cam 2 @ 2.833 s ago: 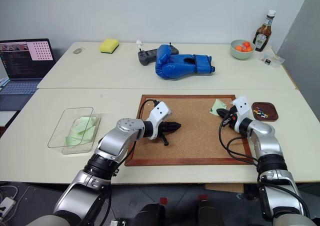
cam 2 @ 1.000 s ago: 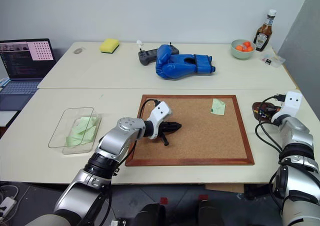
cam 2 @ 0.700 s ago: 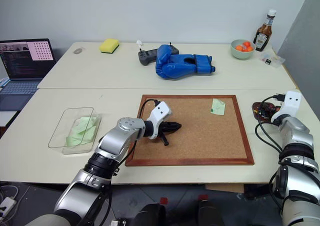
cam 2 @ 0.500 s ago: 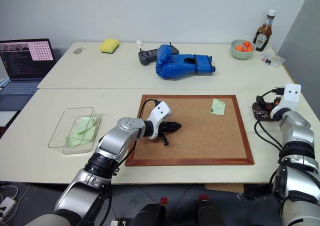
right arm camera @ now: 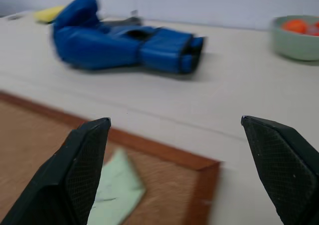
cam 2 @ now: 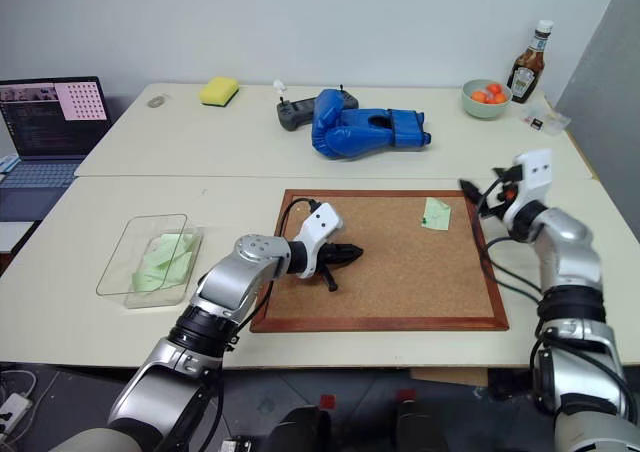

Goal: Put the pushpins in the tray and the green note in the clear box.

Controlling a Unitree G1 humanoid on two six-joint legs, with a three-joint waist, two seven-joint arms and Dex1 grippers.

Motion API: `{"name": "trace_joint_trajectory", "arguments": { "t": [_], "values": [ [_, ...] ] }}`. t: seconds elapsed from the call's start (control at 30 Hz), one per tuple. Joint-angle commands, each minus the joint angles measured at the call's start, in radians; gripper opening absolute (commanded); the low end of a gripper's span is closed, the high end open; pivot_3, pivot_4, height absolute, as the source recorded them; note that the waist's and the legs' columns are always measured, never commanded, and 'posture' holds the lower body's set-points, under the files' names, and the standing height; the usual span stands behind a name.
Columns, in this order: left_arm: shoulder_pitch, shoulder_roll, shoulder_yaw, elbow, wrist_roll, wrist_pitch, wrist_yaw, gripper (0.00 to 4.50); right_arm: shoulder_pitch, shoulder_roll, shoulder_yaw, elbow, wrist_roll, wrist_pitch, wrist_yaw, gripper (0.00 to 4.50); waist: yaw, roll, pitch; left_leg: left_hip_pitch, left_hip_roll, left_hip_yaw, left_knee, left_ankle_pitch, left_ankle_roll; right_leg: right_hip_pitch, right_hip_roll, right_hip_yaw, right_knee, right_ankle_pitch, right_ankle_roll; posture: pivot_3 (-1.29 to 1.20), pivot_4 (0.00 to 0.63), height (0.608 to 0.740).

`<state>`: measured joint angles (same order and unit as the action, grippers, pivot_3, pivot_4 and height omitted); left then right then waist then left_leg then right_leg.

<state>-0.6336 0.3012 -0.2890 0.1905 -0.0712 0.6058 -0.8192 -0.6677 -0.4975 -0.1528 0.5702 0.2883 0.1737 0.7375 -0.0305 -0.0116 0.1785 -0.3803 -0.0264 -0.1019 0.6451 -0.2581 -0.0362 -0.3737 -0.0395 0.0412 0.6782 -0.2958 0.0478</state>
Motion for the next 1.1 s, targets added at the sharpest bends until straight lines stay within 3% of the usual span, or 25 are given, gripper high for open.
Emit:
{"name": "trace_joint_trajectory", "arguments": {
  "t": [0.03,0.43,0.53,1.1],
  "values": [
    [0.046,-0.002,-0.052,0.022,0.007,0.038,-0.019,0.0,0.007,0.035,0.046,-0.087,0.0,0.005,0.037,4.45,0.0,0.0,0.0,0.0,0.0,-0.001,0.0,0.0,0.0,0.0,0.0,0.0,0.0,0.0,0.0,0.0,0.15,0.74],
    [0.066,0.01,-0.044,-0.008,0.004,0.055,-0.012,0.0,-0.001,0.085,0.133,0.019,-0.076,-0.031,0.04,4.45,-0.001,0.0,0.0,0.0,0.0,-0.002,0.0,0.0,0.0,0.0,0.0,-0.001,0.0,0.0,0.0,0.0,0.15,0.74],
    [0.069,0.012,-0.043,-0.018,0.003,0.062,-0.009,0.0,-0.006,0.089,0.131,0.047,-0.084,-0.048,0.037,4.0,-0.001,0.0,0.0,0.0,0.0,-0.002,0.0,0.0,0.0,0.0,0.0,-0.001,0.0,0.0,0.0,0.0,0.15,0.74],
    [0.063,0.007,-0.044,-0.01,0.003,0.065,-0.011,0.0,-0.013,0.092,0.109,0.06,-0.092,-0.086,0.032,0.04,-0.002,0.0,0.0,0.0,0.001,-0.002,0.0,0.0,0.0,0.0,0.0,-0.001,0.0,0.0,0.0,0.0,0.15,0.74]
  ]
}}
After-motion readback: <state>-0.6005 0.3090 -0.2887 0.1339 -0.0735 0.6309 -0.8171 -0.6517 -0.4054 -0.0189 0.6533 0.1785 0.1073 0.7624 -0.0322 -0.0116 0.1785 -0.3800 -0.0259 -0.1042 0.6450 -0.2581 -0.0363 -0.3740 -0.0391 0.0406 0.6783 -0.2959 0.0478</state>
